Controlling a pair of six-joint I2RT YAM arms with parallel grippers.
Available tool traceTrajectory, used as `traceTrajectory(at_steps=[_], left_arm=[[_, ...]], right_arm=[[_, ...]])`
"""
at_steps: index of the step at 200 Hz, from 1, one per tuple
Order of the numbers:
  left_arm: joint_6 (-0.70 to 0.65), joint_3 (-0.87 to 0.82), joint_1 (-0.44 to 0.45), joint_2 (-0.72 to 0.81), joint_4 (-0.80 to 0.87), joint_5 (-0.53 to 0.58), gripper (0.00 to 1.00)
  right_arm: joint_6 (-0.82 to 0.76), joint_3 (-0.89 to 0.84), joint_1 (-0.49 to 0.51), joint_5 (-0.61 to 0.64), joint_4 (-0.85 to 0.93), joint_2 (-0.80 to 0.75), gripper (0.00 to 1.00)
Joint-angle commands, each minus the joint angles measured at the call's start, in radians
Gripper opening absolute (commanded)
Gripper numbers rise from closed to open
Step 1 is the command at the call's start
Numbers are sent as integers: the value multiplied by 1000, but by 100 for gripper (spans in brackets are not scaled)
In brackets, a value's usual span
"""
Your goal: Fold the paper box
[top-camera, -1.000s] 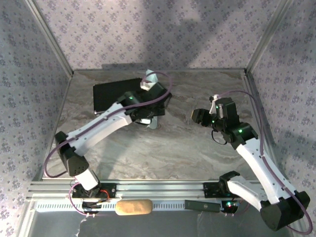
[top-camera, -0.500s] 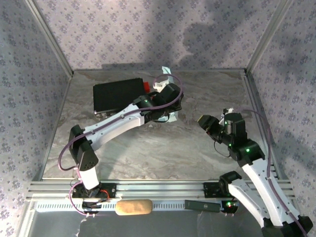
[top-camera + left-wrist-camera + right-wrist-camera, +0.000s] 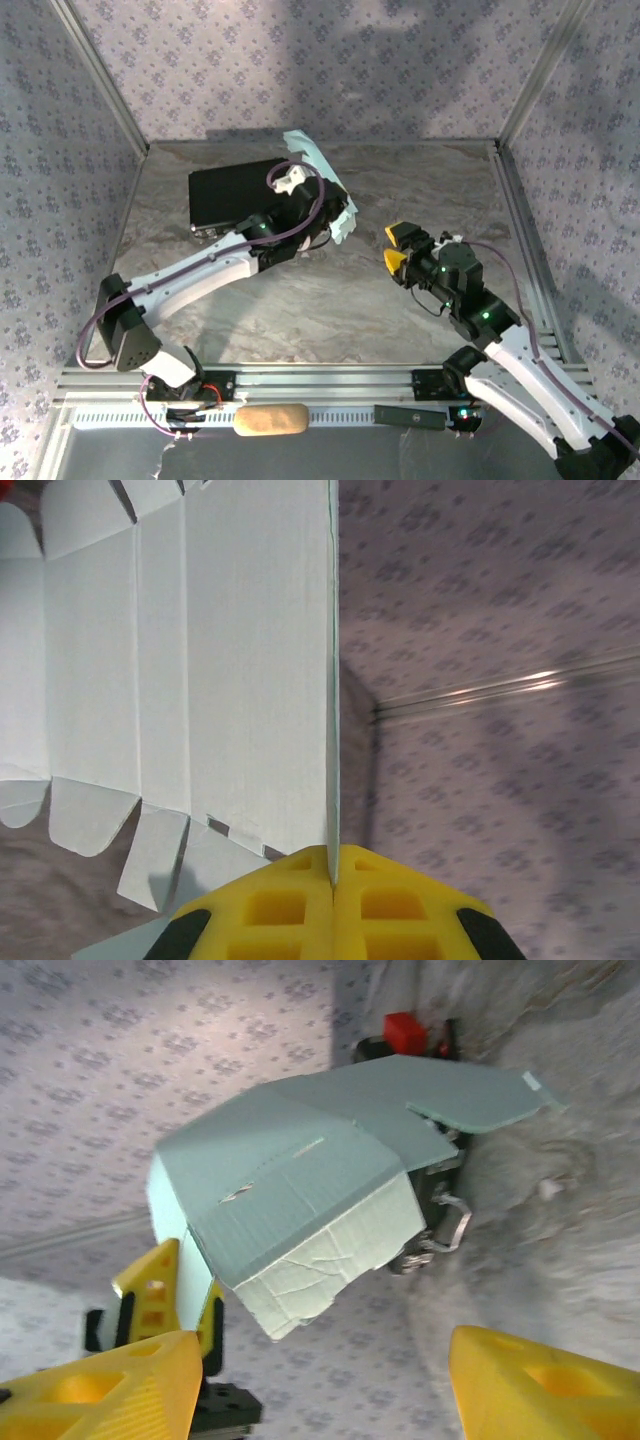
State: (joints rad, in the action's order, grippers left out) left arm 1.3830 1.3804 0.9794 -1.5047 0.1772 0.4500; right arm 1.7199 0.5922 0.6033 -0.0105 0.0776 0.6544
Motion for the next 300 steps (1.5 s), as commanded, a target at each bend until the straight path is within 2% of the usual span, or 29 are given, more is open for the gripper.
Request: traceTrajectory(at_steps=[1, 27, 47, 70, 115, 178, 211, 300], left_arm=[[99, -76, -5, 32, -233, 2, 0], [114, -133, -4, 46, -310, -5, 0], [123, -168, -3, 58, -358, -3, 0], [119, -172, -1, 66, -345, -4, 0], [122, -196, 4, 80, -352, -5, 0], [127, -203, 8, 76, -359, -8, 0], [120, -195, 10, 75, -351, -9, 0], [129, -200, 11, 66, -348, -20, 0]], right_arm=[[141, 48, 47, 94, -152, 49, 66], [146, 119, 111, 93, -249, 146, 62], [124, 171, 151, 102, -255, 205, 61], [143, 157, 175, 115, -300, 247, 58], [147, 153, 164, 130, -328, 272, 54], [153, 163, 143, 104, -342, 312, 40], [156, 153, 135, 114, -348, 317, 38], [138, 158, 95, 84, -376, 360, 16]])
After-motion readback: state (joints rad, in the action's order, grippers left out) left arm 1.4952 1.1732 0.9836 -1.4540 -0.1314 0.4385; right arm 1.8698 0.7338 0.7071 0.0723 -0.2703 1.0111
